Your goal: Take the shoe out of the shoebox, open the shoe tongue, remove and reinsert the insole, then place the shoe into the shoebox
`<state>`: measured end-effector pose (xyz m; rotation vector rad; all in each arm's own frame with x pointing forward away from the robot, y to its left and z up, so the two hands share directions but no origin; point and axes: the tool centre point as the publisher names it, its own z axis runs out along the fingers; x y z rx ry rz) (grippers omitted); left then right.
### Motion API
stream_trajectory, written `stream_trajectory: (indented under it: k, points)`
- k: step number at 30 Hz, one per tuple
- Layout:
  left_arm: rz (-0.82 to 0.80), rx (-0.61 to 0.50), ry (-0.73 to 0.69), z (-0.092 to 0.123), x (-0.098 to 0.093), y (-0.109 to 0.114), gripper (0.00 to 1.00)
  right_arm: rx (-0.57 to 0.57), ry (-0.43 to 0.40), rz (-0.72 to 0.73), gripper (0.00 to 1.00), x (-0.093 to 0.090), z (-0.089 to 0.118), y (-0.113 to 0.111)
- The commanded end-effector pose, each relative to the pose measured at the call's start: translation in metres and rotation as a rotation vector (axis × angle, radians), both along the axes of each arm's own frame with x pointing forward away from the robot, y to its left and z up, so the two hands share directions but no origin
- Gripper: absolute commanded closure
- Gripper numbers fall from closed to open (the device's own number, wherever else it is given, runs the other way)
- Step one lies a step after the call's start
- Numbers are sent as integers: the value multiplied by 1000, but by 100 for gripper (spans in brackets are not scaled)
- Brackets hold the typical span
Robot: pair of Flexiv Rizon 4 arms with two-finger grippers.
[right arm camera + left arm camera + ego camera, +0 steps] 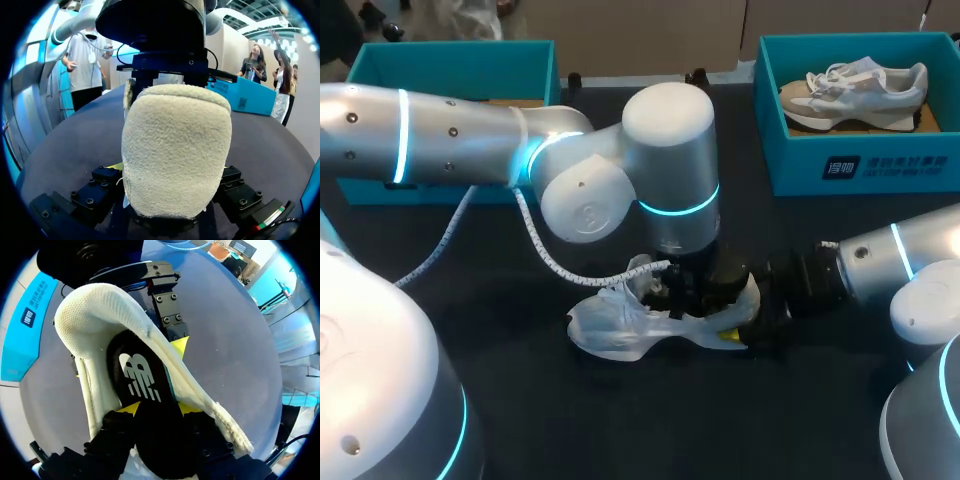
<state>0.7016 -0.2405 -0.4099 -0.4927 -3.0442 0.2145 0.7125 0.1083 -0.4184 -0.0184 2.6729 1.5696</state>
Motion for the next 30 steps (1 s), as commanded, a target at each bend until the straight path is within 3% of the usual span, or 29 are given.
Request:
stream_trajectory:
  k: [1, 4, 5, 30]
  points:
    - [13, -6, -29, -31, -3, -1, 75, -3, 1, -1, 100, 3, -2, 1]
    - [21, -5, -29, -34, 0, -1, 98, -3, 1, -1, 100, 3, -2, 1]
    - [23, -6, -29, -34, 1, 0, 100, -3, 1, -1, 100, 3, -2, 1]
    - [122, -28, 133, 27, 1, 36, 100, -3, 1, -1, 100, 3, -2, 1]
